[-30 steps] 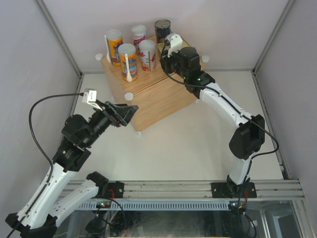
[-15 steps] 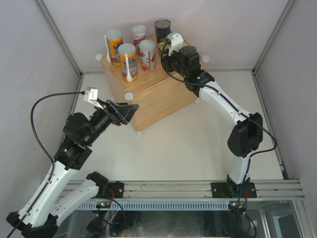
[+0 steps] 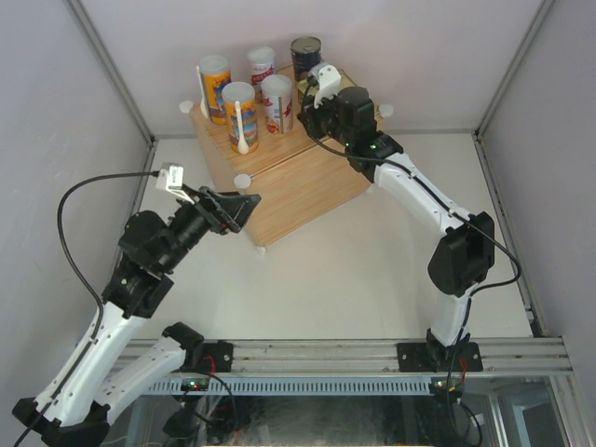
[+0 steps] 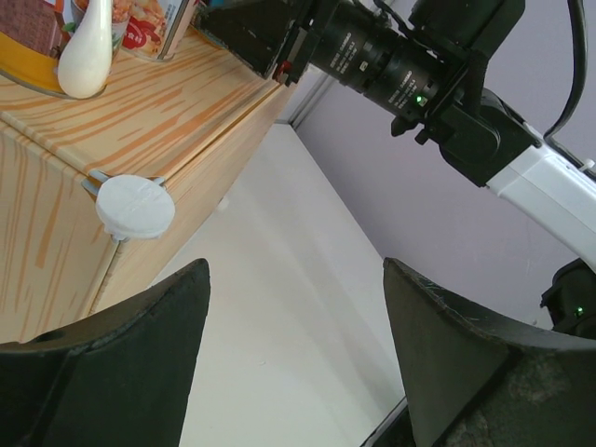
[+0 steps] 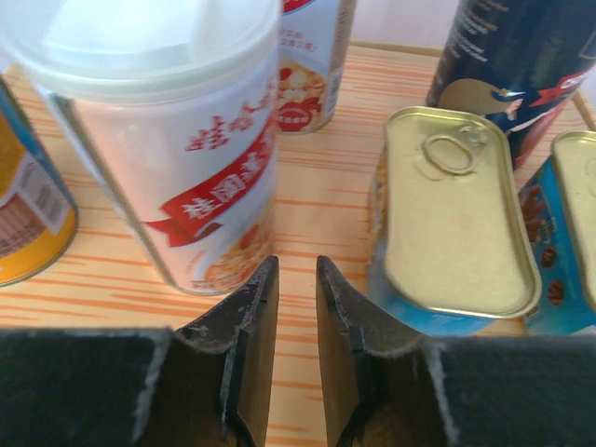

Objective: Place and organize the canned foods onto the counter

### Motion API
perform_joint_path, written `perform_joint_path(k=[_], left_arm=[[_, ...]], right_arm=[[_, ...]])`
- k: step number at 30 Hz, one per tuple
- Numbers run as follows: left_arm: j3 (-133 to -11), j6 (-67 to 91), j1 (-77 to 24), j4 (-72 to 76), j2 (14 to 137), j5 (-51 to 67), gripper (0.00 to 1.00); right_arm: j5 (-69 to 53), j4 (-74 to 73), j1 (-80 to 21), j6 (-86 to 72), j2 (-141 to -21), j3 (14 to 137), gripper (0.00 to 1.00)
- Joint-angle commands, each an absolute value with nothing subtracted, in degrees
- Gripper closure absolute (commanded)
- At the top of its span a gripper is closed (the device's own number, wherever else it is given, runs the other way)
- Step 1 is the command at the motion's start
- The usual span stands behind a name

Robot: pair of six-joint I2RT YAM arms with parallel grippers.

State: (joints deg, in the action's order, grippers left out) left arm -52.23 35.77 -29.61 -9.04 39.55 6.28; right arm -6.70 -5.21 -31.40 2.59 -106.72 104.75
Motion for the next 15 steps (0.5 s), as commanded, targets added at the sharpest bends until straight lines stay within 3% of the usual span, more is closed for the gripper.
perform_joint_path(k=[1,5,15], left_arm=[[-52.47,34.12,-29.08,-7.24,37.1,3.59,0.2],[-52.64,32.87,-29.09,-9.25,33.9,-3.76,0.2],[-52.62,25.2,-28.15,-17.73,31.2,-25.61,0.1]], right_arm=[[-6.81,-5.28,-33.79,3.11,-100.38,104.12,0.77],[-3.71,-5.49,-34.45,0.34,-94.14,97.58,0.7],[9.78,-12.45,-28.19,-7.24,-74.06,79.21,0.42]])
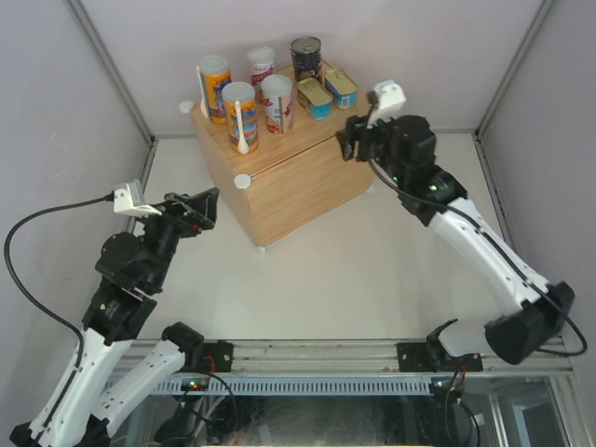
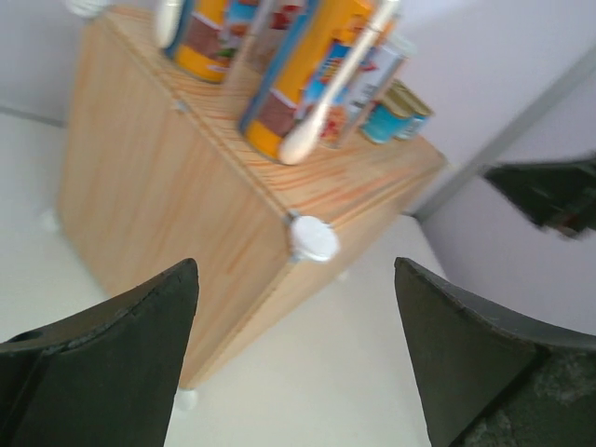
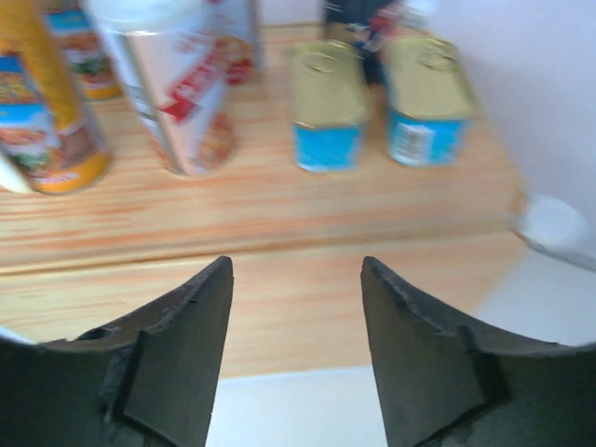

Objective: Place and organize the canned foods onto the counter

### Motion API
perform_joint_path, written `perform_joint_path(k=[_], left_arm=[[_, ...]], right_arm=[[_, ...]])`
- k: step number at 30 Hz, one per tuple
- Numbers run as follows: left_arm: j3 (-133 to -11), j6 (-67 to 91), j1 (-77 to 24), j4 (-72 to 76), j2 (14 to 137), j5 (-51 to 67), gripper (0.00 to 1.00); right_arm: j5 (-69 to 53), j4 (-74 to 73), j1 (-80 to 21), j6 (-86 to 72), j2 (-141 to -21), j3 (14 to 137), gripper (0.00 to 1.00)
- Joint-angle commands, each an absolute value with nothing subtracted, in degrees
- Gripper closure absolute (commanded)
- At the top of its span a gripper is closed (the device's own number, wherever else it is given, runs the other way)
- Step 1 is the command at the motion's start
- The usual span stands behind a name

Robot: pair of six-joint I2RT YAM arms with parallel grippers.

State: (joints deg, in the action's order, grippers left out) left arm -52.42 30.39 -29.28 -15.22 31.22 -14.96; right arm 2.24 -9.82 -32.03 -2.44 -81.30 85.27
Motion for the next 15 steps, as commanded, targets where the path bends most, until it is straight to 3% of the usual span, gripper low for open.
perform_joint_path(k=[1,8,15], left_arm=[[-51.85,24.73,-27.2,-17.75,31.08,-26.83,0.09],[-43.94,24.05,-18.84,-15.25,30.61,-27.16,0.09],[-33.4,27.8,-14.86,-10.48,27.44,-26.47,0.09]], right_arm=[[10.41,-13.41,-26.58,-8.57,-72.02,77.18,0.41],[17.17,-19.93,-17.8,-15.61,-61.12,64.75,0.27],[33.64,-30.47,-17.95,-25.02,-61.37,61.49,0.17]])
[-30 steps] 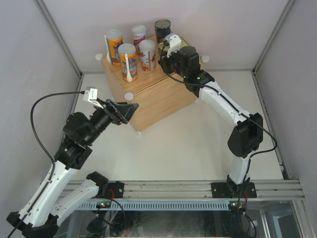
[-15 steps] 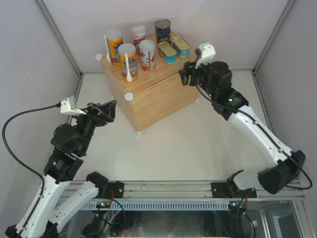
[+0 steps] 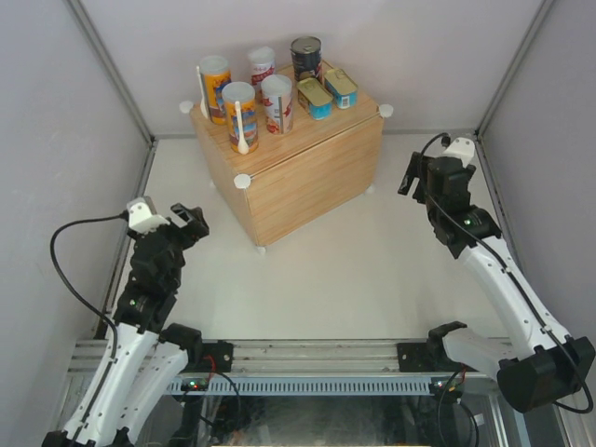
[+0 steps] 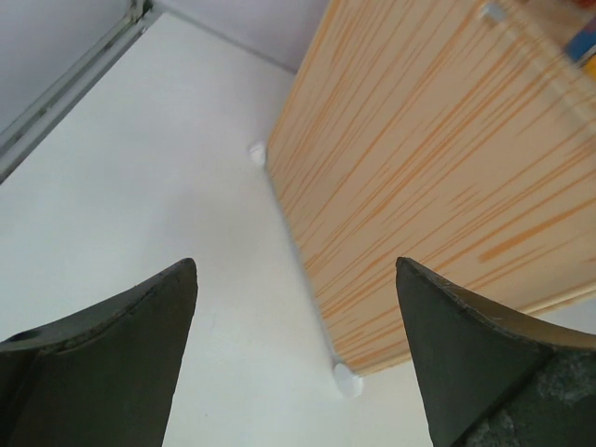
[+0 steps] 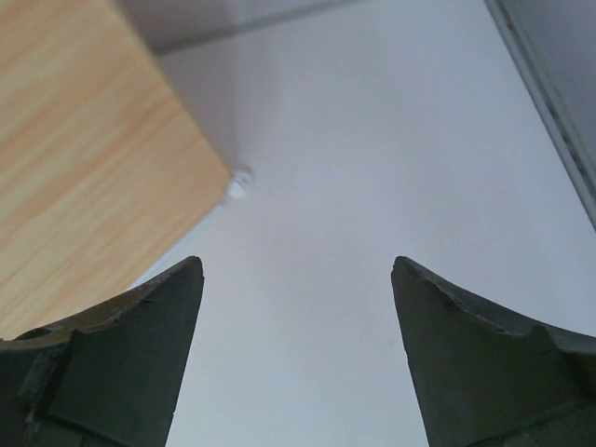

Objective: Place and organize the canned foods onto the counter

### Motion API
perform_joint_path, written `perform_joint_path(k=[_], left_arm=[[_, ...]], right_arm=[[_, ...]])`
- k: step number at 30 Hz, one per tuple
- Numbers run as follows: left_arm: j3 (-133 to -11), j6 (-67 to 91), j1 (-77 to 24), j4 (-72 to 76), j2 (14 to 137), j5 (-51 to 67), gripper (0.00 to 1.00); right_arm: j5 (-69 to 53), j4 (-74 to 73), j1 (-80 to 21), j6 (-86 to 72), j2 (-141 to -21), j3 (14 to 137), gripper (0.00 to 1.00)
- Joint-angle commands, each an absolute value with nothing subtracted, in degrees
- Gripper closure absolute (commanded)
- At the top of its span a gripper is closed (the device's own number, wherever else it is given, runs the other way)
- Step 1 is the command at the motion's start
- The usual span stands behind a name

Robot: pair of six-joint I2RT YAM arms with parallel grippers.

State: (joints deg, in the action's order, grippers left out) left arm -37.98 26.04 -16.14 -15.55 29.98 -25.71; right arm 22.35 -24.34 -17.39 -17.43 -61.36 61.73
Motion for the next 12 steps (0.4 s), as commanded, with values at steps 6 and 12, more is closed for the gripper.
perform_joint_path(k=[6,12], left_arm=[[-29.61,28.82,-14.76,-12.08,24.25,-27.47,0.09],[-28.96,28.57,-14.73,-14.09,22.34,-28.03,0.08]], right_arm=[[39.33,-32.26,-20.74,-27.72,-60.41,58.32,0.18],[42.68,-31.9,-23.61,-28.57,-60.19,57.36,0.2]])
